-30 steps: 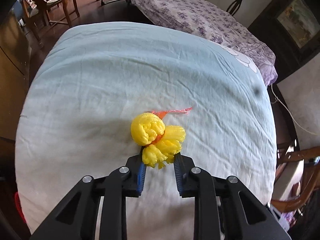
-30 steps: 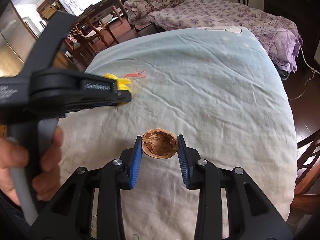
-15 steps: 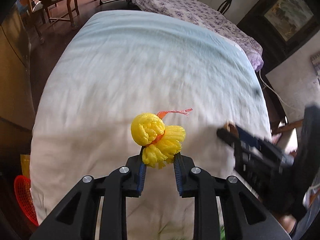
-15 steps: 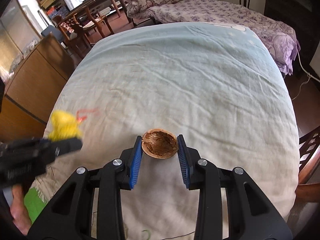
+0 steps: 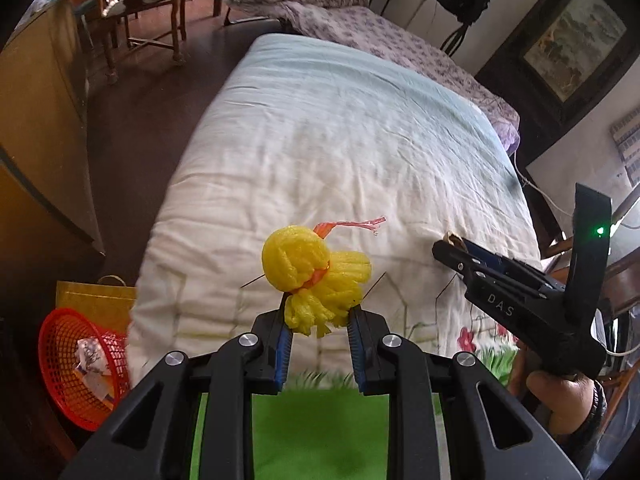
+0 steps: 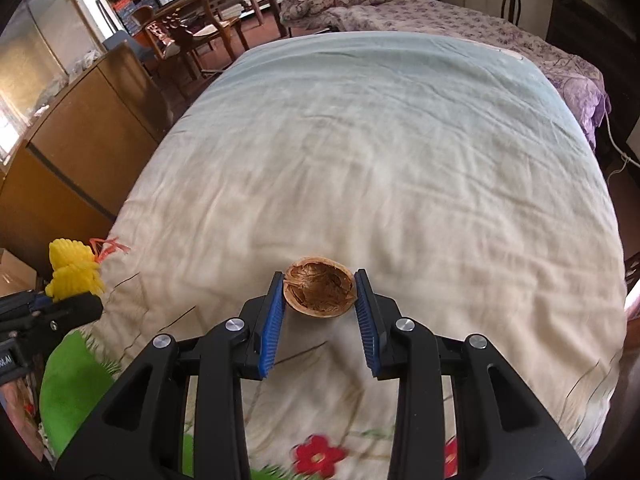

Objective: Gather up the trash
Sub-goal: 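Carry the pom-pom and walnut shell over the red wastebasket with both tools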

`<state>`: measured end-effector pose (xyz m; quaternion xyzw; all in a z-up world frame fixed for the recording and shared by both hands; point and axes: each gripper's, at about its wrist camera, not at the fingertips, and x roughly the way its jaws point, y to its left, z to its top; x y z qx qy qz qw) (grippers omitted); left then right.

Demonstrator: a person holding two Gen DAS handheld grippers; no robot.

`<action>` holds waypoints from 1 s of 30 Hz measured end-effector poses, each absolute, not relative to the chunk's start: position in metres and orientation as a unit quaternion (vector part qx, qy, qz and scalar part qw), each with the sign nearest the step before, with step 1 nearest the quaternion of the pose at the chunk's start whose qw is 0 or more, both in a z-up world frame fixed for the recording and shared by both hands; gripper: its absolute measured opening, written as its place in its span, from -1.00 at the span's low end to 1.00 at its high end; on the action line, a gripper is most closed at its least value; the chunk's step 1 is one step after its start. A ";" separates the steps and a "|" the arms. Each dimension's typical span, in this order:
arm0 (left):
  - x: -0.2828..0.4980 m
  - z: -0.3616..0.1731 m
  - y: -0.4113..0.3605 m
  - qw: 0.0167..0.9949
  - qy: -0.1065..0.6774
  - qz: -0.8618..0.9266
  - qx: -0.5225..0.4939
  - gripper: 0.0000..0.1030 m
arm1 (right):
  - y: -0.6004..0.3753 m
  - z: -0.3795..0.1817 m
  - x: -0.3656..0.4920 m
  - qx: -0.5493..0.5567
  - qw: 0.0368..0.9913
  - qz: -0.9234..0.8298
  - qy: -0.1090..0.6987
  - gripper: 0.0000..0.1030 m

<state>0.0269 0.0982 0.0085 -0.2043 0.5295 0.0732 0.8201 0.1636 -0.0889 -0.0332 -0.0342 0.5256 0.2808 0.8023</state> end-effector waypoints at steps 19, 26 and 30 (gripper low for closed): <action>-0.053 0.014 0.141 0.826 0.502 0.104 -0.232 -0.52 | -0.053 -0.013 0.116 -0.049 0.786 0.332 0.519 -0.31; -0.077 0.016 0.165 0.827 0.490 0.119 -0.248 -0.52 | -0.011 0.000 0.089 -0.083 0.770 0.373 0.511 -0.31; -0.095 0.017 0.185 0.825 0.482 0.135 -0.260 -0.52 | 0.024 0.011 0.068 -0.102 0.752 0.413 0.504 -0.31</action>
